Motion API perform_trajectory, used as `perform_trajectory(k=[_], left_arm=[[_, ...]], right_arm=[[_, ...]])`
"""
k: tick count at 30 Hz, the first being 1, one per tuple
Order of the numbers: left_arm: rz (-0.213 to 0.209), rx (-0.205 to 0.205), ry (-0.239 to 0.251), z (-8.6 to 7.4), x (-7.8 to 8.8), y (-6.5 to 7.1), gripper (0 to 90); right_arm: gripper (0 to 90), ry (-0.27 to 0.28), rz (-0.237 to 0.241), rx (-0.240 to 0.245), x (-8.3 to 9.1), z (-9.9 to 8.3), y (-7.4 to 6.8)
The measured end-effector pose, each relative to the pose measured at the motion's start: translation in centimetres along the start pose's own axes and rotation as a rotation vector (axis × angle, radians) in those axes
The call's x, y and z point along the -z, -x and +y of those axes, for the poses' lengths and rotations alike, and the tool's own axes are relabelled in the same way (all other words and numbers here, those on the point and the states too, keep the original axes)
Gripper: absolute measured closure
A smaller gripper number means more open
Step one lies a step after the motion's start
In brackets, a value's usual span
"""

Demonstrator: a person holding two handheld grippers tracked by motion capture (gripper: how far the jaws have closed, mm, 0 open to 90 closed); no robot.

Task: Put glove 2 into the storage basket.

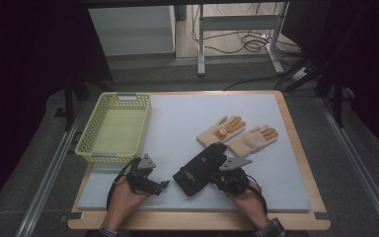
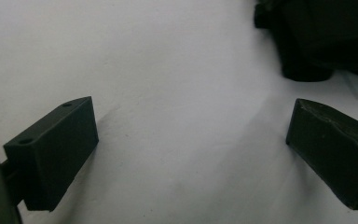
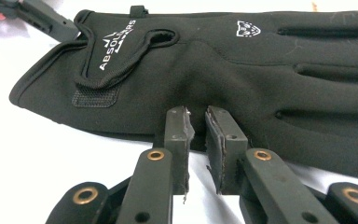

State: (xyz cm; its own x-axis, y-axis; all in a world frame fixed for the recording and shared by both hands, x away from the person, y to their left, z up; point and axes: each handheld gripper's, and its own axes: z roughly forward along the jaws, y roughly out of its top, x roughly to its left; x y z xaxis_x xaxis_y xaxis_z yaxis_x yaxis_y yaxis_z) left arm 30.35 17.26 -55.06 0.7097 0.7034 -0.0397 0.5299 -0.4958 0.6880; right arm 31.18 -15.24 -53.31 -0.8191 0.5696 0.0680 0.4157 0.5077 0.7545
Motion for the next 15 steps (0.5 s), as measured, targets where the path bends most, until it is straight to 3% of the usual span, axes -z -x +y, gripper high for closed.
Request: perform_trajectory(k=[10, 15], left_arm=[[-0.001, 0.002, 0.003, 0.0, 0.0, 0.0, 2.2], [-0.001, -0.002, 0.006, 0.0, 0.0, 0.0, 2.2]], right_arm=[[77.5, 0.004, -0.012, 0.021, -2.0, 1.5, 0.0], [74.5, -0.007, -0.013, 0.033, -1.8, 1.6, -0.1]])
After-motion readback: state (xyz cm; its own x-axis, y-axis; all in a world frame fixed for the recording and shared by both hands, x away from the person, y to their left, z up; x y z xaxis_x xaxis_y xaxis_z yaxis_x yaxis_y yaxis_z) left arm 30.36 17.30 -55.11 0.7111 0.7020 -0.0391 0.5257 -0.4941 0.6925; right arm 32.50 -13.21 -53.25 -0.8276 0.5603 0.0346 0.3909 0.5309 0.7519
